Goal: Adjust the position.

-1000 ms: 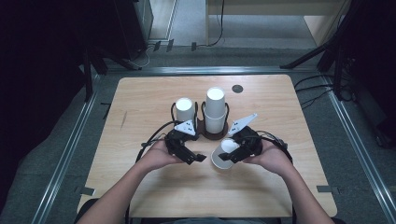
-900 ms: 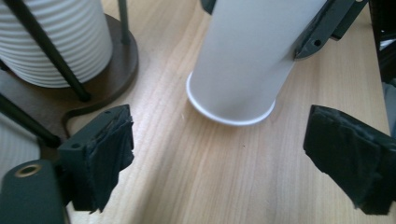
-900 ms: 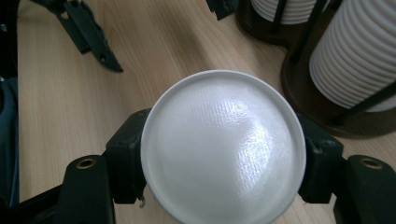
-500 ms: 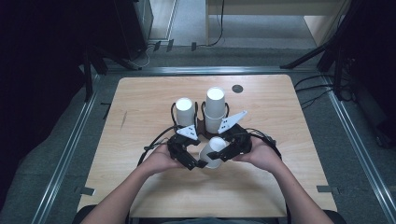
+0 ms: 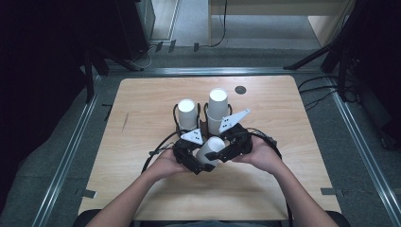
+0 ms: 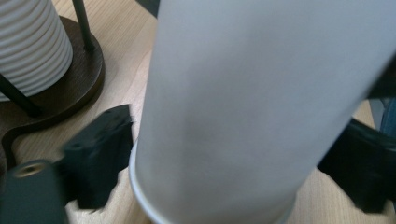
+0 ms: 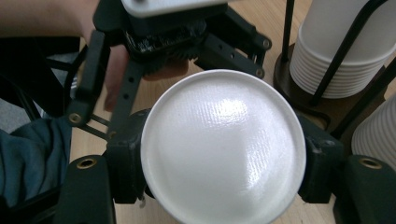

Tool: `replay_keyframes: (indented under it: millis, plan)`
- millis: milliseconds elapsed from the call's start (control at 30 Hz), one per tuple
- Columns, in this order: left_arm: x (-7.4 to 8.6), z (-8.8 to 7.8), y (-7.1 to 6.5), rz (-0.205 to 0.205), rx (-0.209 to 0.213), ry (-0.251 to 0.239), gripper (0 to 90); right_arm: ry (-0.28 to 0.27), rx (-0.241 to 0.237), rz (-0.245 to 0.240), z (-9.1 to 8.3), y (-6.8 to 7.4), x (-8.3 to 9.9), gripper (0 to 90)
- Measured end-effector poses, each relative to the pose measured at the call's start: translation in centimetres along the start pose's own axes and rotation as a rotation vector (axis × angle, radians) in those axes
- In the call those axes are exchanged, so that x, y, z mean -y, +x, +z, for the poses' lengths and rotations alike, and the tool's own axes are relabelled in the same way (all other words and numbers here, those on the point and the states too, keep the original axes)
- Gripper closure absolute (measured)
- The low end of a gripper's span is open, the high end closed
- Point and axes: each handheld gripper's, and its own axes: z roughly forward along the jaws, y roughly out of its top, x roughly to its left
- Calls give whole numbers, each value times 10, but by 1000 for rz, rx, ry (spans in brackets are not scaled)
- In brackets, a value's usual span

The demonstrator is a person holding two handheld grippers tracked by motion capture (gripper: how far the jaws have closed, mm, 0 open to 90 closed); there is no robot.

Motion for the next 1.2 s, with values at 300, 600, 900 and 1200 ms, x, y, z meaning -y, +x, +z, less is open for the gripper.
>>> replay_keyframes:
  millis: [300, 600, 900, 1200]
  plan:
    - [-5, -12, 0, 47, 3, -5, 270, -51, -33, 46, -8, -4, 0, 327]
    - [-7, -18, 0, 55, 3, 22, 302, -49, -18, 35, -8, -4, 1, 249]
    - [-5, -38, 11, 37, -26, 31, 298, -23, 27, -11, -15, -4, 7, 203]
    - [-9, -53, 14, 55, -51, 98, 294, 45, 44, -50, -10, -2, 18, 210]
